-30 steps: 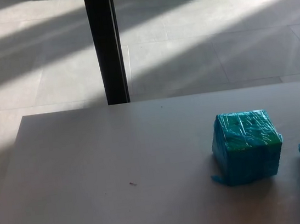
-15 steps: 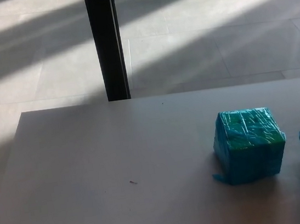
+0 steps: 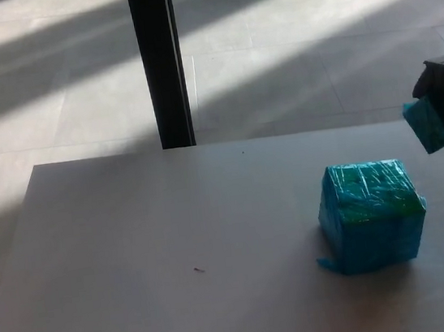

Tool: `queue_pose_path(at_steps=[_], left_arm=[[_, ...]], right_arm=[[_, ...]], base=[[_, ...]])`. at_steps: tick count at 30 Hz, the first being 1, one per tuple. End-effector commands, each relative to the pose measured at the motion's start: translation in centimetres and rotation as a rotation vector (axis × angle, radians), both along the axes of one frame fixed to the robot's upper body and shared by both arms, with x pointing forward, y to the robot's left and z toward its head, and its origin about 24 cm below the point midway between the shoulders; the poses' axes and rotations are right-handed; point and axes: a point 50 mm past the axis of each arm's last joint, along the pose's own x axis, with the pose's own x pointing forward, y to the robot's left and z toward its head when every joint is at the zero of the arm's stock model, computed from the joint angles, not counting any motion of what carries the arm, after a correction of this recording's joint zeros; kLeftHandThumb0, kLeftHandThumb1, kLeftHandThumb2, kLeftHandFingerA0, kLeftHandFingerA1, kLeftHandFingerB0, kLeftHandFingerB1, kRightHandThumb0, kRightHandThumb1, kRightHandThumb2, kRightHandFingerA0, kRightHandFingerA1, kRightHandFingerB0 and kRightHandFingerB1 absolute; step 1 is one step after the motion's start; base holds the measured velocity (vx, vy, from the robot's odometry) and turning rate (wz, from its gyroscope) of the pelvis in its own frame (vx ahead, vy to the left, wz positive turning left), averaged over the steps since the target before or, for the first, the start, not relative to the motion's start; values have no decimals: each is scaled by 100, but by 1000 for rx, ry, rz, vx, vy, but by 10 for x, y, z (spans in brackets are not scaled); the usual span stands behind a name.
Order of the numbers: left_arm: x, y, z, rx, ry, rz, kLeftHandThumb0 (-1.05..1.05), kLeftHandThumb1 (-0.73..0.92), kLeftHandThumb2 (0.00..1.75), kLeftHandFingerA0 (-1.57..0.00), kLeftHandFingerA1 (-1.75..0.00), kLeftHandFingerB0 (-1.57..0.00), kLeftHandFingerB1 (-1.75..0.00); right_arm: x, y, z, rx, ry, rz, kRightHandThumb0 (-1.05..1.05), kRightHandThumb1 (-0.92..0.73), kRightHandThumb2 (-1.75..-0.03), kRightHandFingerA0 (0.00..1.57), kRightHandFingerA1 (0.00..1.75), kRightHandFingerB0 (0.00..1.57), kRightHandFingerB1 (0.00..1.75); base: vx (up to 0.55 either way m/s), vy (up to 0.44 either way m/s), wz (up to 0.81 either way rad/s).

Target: The robot uses its right hand to pick up the small cube kept on the middle on the desk and place it on the bigger cube kept next to it

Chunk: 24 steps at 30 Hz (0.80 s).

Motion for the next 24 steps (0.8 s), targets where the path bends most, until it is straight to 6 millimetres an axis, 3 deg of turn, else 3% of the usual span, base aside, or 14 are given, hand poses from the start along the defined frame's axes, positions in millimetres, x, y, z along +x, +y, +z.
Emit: queue_pose_path(at_steps=[1, 4, 5, 6, 7, 8, 9, 10, 11, 15, 16, 18, 20, 24], left_arm=[[-1, 2, 4, 13, 3, 3, -93, 77, 120, -30, -56, -27, -49], [-1, 3, 4, 23, 9, -6, -93, 76, 120, -30, -56, -27, -49], [-1, 3, 3, 20, 8, -6, -93, 92, 71, -33, -48, -34, -39], [-1, 3, 3, 7, 2, 3, -95, 77, 120, -28, -56, -25, -48], [-2, 3, 3, -6, -8, 18, -95, 77, 120, -28, -56, -25, -48], [-2, 3, 3, -6, -7, 17, -93, 92, 69, -32, -48, -34, -39], [-2, 4, 3, -6, -7, 17, -93, 92, 69, -32, -48, -34, -39], [-1, 3, 3, 10, -4, 8, -92, 76, 120, -30, -57, -26, -49], [-1, 4, 3, 15, -3, 7, -92, 77, 120, -34, -59, -26, -49], [-1, 4, 4, 20, 5, -14, -94, 92, 75, -32, -49, -32, -39], [-1, 4, 4, 21, 5, -18, -91, 76, 120, -33, -58, -24, -48], [-2, 4, 4, 21, 4, 1, -93, 76, 120, -34, -58, -25, -48], [-1, 4, 3, 6, -4, 13, -93, 92, 70, -33, -49, -36, -40], [-1, 4, 4, 9, 0, 7, -92, 77, 120, -29, -57, -27, -49]], right_arm=[[0, 12, 11, 21, 16, 77, -41, -76, -61, 70, 168, 80, 91], [0, 30, 13, -1, 23, 149, -32, -69, -60, 75, 168, 83, 96], [-1, 32, 13, 1, 30, 154, -26, -72, -62, 77, 169, 73, 123], [-1, 37, 12, 4, 51, 172, -28, -74, -63, 76, 167, 78, 105], [-1, 41, 11, 2, 69, 185, -28, -74, -63, 76, 167, 78, 105], [-2, 45, 9, -1, 87, 196, -25, -74, -66, 74, 169, 69, 130], [-2, 45, 9, -1, 89, 195, -25, -74, -66, 74, 169, 69, 130], [-3, 48, 5, -26, 116, 220, -23, -73, -66, 74, 169, 65, 142], [-4, 49, -1, -43, 151, 227, -34, -52, -90, 105, 131, 80, 112], [-4, 51, -10, -68, 216, 225, -20, -72, -64, 80, 163, 70, 135], [-4, 51, -12, -87, 229, 227, -26, -77, -63, 80, 168, 73, 137], [-3, 51, -17, -107, 266, 221, -23, -74, -64, 75, 162, 68, 135], [-3, 50, -19, -109, 272, 216, -28, -74, -68, 78, 148, 69, 72], [-3, 50, -22, -121, 284, 209, -28, -76, -69, 73, 156, 73, 103]], base=[[0, 0, 0], [0, 0, 0], [0, 0, 0], [0, 0, 0], [0, 0, 0], [0, 0, 0], [0, 0, 0], [0, 0, 0], [0, 0, 0], [0, 0, 0], [0, 0, 0], [0, 0, 0], [0, 0, 0], [0, 0, 0]])
